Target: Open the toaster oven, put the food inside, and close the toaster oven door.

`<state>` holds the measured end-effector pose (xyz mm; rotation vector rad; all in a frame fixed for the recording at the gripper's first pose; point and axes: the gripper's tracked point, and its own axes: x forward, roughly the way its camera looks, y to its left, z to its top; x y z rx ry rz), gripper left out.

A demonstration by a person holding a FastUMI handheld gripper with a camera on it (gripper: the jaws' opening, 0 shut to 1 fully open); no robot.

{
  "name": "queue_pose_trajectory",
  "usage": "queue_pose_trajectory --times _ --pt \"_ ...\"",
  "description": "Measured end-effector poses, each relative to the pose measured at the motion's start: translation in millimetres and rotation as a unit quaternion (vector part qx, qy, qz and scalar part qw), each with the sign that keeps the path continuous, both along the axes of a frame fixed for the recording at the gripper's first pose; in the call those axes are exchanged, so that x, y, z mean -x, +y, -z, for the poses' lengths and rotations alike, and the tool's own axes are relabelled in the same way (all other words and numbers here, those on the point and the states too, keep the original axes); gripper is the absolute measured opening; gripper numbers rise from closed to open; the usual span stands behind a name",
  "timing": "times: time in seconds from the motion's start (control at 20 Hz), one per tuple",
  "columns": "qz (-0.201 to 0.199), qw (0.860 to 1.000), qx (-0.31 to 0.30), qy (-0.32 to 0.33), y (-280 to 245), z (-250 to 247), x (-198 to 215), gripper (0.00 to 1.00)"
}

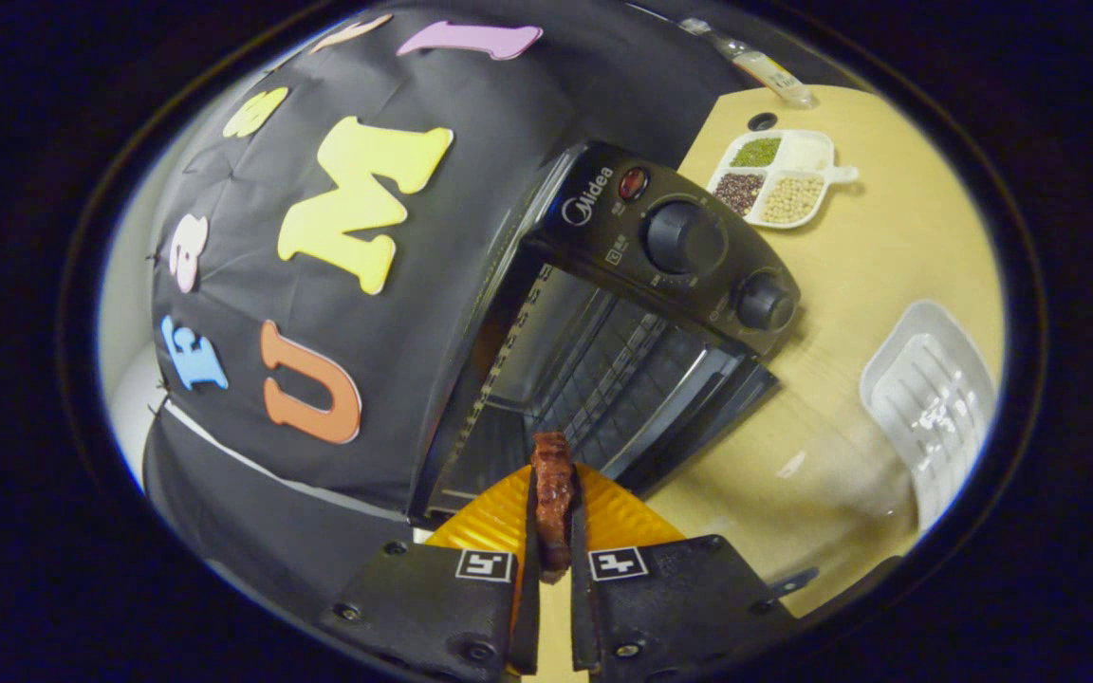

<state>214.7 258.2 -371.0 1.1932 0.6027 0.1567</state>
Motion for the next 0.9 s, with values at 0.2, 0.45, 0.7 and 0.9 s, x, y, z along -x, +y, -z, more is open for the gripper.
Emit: queue_pose_trajectory --times 0.2,0.45,0.7,0.9 --pt "0.063 0.998 -0.007 -0.005 14 6 -30 0.16" --pt "0.100 0.995 -0.017 0.002 30 15 -63 0.17" --pt "0.105 0.994 0.033 0.023 31 41 -74 0.17" --pt "0.089 0.993 0.073 0.014 33 43 -75 0.18"
